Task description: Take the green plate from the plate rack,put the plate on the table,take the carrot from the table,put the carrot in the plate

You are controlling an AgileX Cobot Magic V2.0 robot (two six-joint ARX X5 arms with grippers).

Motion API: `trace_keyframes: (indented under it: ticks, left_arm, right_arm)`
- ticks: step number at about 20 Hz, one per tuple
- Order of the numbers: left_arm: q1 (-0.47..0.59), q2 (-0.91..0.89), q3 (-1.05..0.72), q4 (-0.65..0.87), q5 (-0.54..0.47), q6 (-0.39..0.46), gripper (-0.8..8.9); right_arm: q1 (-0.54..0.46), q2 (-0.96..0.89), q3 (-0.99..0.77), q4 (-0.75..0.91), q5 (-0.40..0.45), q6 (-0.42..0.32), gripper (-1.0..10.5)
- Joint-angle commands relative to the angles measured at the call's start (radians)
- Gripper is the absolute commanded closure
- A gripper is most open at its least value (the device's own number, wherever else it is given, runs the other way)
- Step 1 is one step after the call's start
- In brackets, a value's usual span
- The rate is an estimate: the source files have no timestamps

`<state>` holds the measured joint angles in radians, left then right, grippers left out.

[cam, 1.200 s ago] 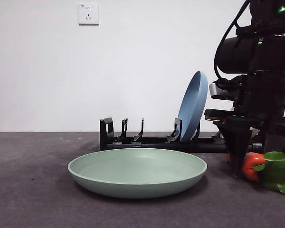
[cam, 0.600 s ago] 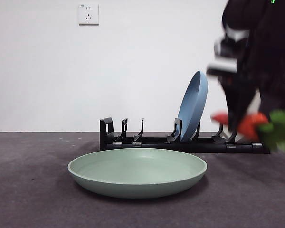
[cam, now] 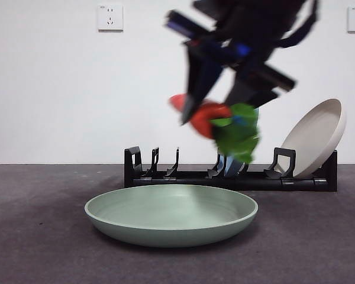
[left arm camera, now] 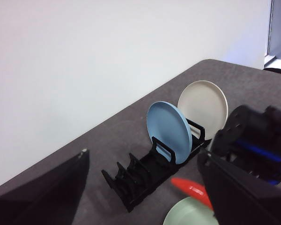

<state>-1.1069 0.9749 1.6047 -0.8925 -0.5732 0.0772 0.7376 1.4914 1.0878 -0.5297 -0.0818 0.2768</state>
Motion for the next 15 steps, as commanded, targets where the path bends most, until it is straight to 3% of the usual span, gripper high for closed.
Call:
trace_keyframes:
  ticks: [1,8,15]
  left_arm:
    - [0.003,-0.002,0.001,-0.008,0.0,-0.006,4.28]
    - [0.002,-0.002,0.001,-0.038,0.001,-0.006,4.28]
    - [0.002,-0.002,0.001,-0.052,0.001,-0.006,4.28]
  right_arm:
    - [0.021,0.109,0.06,0.005,0.003,0.021,9.6]
    - [0.043,0.369,0.199,-0.063,0.007,-0.009,9.6]
    - [0.062,0.407,0.199,-0.097,0.04,-0.033,9.6]
